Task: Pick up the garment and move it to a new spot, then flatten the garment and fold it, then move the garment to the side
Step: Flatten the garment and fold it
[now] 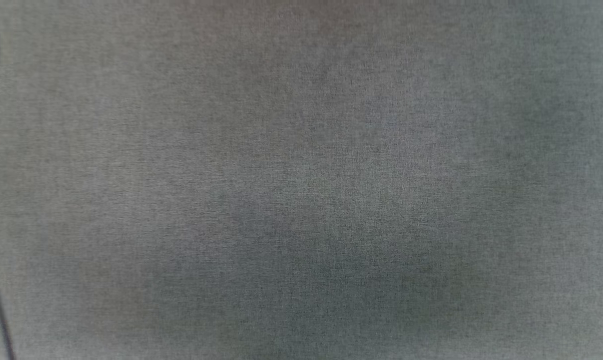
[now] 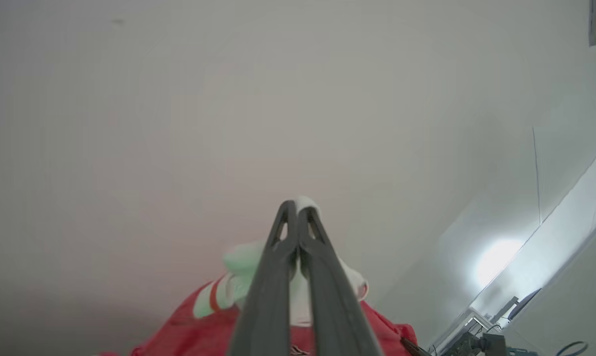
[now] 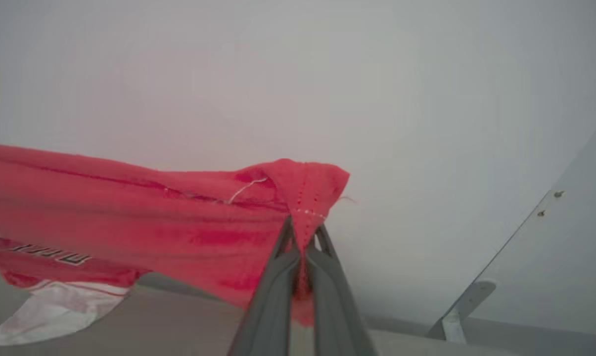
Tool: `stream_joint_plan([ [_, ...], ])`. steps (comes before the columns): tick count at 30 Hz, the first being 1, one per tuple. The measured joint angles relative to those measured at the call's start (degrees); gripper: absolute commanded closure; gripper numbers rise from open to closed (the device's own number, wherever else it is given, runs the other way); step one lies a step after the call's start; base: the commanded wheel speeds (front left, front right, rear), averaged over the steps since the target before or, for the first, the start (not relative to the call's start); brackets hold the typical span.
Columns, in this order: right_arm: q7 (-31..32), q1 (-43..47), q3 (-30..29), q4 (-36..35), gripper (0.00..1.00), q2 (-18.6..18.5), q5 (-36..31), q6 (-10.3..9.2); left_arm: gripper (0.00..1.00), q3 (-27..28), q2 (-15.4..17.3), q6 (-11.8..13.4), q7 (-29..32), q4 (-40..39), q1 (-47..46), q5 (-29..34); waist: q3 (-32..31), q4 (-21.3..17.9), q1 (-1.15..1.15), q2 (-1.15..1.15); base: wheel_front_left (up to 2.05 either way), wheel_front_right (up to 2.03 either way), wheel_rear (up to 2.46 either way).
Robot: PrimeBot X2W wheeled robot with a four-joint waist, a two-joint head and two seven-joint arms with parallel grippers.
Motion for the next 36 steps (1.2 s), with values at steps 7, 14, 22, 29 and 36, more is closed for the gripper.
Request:
stream_joint_plan([
  [7, 1.58, 13.83, 6.31, -5.87, 1.0, -3.16, 6.16, -0.01, 1.0, -0.03, -0.77, 0.0, -2.54, -6.14, 19.31, -3.27, -3.1, 0.9, 0.0, 0.0, 0.0, 0.0, 0.0],
  [14, 3.79, 30.37, 11.59, -17.28, 1.0, -10.09, 14.22, -0.02, 1.0, -0.43, -2.83, 0.0, -3.91, -12.41, 39.06, -2.7, -7.06, 2.16, 0.0, 0.0, 0.0, 0.0, 0.0],
  [22, 3.18, 48.43, 9.64, -30.95, 1.0, -18.62, 21.52, -0.03, 1.0, 3.75, -4.55, 0.0, -4.28, -20.25, 55.98, 2.04, -12.22, 3.97, 0.0, 0.0, 0.0, 0.0, 0.0],
  [29, 4.76, 66.87, 5.49, -40.91, 1.0, -22.42, 24.01, -0.01, 1.0, 10.09, -4.36, 0.0, -4.33, -28.28, 72.97, 6.13, -17.55, 4.41, 0.0, 0.0, 0.0, 0.0, 0.0],
  [36, 7.55, 79.65, -1.22, -48.83, 1.0, -23.4, 23.04, -0.01, 1.0, 13.69, -3.97, 0.0, -4.33, -34.78, 84.31, 8.84, -19.86, 3.92, 0.0, 0.0, 0.0, 0.0, 0.0],
])
